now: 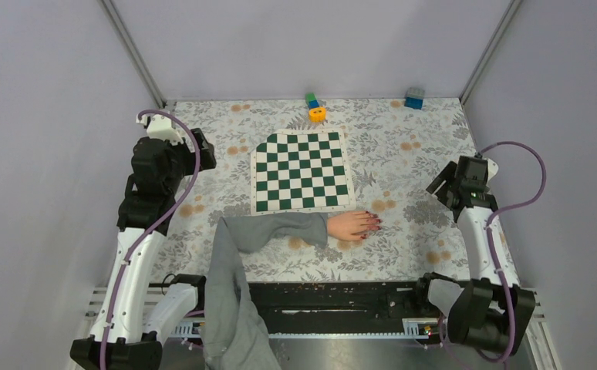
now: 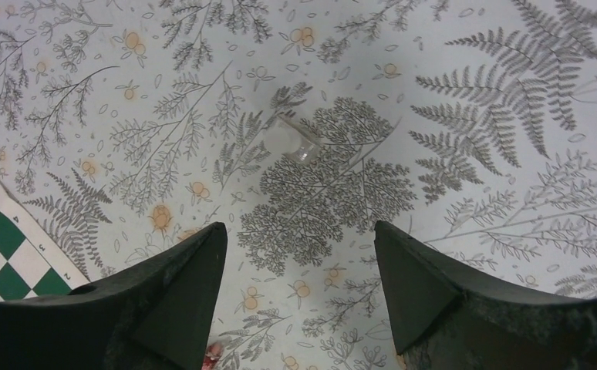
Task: Paint the nails
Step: Pick up the nail polish bottle from the center of the board.
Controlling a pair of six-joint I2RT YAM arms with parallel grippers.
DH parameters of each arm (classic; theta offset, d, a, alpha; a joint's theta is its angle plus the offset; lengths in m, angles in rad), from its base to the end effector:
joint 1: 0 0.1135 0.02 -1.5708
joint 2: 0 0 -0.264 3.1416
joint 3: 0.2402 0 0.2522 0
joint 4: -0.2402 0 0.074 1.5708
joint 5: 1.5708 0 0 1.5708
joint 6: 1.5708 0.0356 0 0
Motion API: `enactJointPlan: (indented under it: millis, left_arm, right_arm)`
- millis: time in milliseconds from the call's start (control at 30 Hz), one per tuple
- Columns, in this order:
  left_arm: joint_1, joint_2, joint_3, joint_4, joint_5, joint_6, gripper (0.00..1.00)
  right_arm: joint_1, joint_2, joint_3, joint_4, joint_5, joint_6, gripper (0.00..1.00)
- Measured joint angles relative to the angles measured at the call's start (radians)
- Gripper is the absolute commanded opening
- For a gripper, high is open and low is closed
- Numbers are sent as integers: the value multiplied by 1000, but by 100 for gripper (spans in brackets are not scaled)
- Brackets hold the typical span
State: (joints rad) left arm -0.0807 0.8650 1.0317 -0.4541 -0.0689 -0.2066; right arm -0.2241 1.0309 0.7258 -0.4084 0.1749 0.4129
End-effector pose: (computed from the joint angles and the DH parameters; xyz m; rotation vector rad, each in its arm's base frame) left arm 0.1850 -0.0125 0.3832 -0.1647 1.8524 -0.1354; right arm 0.2116 -0.0546 0.2522 0.7977 2.1286 -0.1004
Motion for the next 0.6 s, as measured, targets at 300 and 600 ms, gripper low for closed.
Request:
enactJointPlan:
  millis: [300,600]
  left_arm:
    - [0,0,0,0,22,0,99]
    - [0,0,0,0,40,0,99]
  right_arm:
    - [-1,177,79,19,-64,-40,68]
    - [-1,330,150,29,-64,-47,57]
